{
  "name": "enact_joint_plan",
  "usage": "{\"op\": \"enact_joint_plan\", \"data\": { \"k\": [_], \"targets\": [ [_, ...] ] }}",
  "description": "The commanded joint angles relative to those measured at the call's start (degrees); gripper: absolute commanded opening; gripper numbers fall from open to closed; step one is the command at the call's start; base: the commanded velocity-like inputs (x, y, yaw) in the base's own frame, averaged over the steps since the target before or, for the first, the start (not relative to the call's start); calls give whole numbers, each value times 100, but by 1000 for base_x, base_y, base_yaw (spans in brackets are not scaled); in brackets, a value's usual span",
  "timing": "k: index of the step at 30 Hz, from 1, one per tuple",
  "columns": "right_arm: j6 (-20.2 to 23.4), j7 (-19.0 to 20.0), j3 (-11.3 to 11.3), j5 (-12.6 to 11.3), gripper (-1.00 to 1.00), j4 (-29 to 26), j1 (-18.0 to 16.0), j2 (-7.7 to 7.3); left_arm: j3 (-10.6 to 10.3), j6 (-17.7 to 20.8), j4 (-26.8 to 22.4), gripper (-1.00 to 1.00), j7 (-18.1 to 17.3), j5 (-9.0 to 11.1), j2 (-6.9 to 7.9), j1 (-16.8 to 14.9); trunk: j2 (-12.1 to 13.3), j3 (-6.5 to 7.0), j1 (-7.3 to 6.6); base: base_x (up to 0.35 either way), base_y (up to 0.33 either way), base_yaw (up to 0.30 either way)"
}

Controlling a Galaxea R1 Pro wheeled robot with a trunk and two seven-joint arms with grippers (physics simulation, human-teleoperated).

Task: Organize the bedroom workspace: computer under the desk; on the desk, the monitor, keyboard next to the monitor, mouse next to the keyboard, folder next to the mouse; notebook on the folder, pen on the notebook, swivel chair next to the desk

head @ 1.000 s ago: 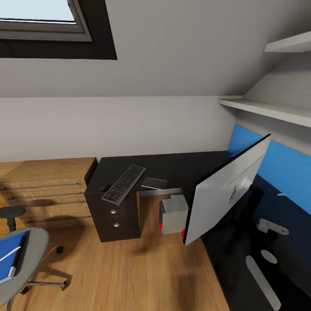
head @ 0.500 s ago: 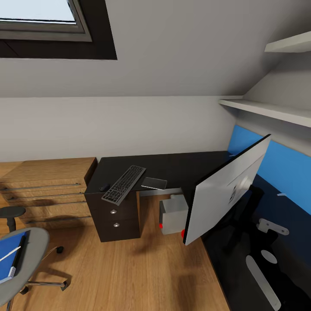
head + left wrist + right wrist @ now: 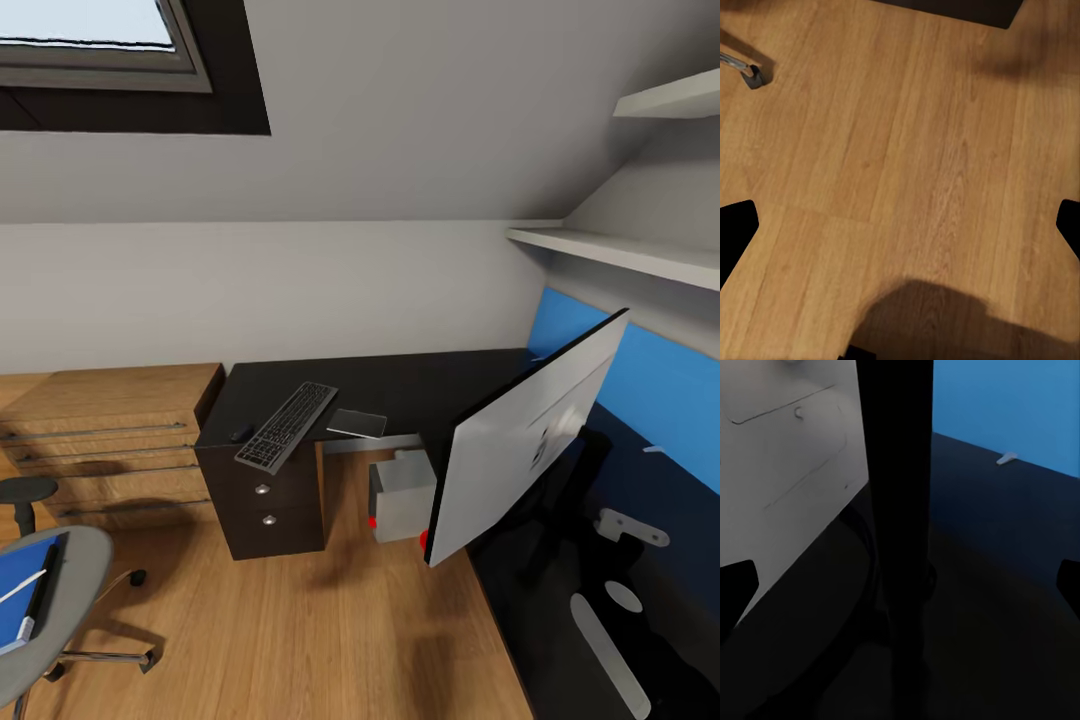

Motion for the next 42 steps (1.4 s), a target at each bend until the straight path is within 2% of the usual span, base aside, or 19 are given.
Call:
{"op": "enact_joint_plan", "data": {
  "k": [1, 7, 14, 18, 36, 42],
  "targets": [
    [-32, -34, 21, -46, 100, -2, -5, -12, -22, -17, 2, 100, 9, 53, 0, -4, -47, -26, 23, 0, 0, 0],
    [-194, 115, 22, -44, 100, 7, -5, -30, -19, -17, 2, 100, 10, 55, 0, -1, -288, -133, 155, 0, 0, 0],
    [-257, 681, 10, -74, 100, 72, -5, -36, -21, -17, 2, 100, 17, 55, 0, -3, -568, -259, 309, 0, 0, 0],
    [-279, 849, 5, -80, 100, 113, -5, -37, -19, -17, 2, 100, 23, 56, 0, -4, -729, -331, 397, 0, 0, 0],
    [-359, 951, -2, -83, 100, 165, -5, -38, -16, -12, 2, 100, 27, 55, 0, 0, -1451, -654, 792, 0, 0, 0],
    [-364, 951, -3, -83, 100, 177, -5, -32, -14, -16, 2, 100, 27, 56, 0, 0, -1451, -654, 792, 0, 0, 0]
  ]
}}
